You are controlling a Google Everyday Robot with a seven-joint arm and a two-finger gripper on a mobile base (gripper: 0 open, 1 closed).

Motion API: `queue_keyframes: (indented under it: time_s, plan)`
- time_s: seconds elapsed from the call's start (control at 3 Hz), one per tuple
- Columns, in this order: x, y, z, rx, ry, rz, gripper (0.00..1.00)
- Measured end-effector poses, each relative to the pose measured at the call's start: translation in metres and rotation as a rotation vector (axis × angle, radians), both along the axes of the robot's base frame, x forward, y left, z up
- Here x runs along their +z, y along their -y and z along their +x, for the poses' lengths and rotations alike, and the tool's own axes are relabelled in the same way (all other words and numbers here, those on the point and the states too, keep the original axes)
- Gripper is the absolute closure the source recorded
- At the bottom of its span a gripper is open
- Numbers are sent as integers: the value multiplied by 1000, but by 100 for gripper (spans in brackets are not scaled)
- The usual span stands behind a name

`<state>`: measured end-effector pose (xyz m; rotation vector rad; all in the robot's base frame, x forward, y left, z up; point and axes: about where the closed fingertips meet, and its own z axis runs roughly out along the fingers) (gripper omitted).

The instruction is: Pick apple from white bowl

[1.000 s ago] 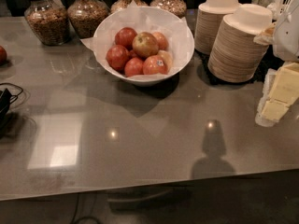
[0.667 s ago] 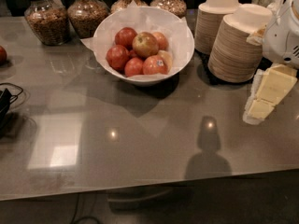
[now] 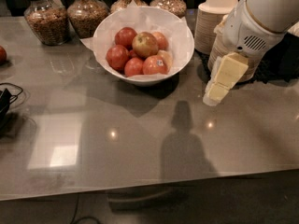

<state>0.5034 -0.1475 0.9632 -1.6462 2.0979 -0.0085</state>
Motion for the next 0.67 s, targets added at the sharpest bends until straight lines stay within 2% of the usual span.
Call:
queue_keyframes:
  time_s: [0.33, 0.67]
  plan:
    - [0, -1, 1, -3, 2, 5, 0]
    - [6, -6, 16, -25, 53, 54, 0]
